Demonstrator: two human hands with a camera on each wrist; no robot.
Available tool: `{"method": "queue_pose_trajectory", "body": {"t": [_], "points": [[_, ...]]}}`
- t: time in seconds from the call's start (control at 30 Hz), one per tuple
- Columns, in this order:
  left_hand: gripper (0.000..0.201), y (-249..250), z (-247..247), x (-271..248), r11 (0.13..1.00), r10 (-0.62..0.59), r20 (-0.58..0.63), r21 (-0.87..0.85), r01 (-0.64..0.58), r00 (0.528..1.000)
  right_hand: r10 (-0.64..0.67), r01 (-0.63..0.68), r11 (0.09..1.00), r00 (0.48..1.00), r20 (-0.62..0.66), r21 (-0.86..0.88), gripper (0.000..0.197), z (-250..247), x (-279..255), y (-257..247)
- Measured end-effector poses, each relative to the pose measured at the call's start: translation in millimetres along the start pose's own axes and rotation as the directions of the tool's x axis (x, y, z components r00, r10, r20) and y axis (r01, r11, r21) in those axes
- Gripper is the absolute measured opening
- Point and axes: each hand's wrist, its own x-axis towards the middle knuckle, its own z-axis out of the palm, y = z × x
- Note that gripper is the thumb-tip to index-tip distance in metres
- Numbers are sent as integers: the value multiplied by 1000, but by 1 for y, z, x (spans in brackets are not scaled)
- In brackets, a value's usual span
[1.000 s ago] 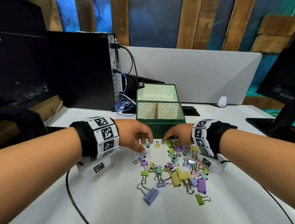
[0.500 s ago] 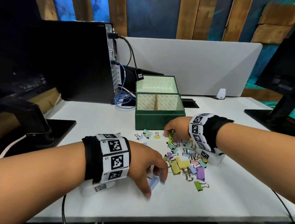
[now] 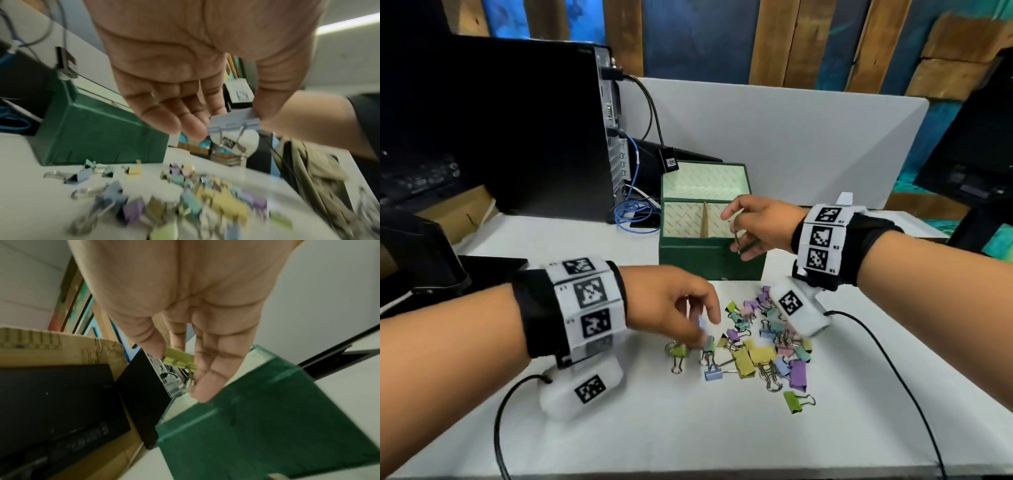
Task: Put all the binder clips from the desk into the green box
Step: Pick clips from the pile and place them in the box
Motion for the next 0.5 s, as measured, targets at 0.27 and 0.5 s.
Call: {"method": "queue_pose_trajectory", "body": {"t": [0.27,0.5], "points": [[21,-18,-55,-10,892,-239,-467,-452,3,851,-107,108,994,988,-113,10,10,11,33,-29],[16,-36,-79,3,829,-354,-557,-559,-24,751,-35,34,999,986,-163,-10,32,15,52,-34]]}}
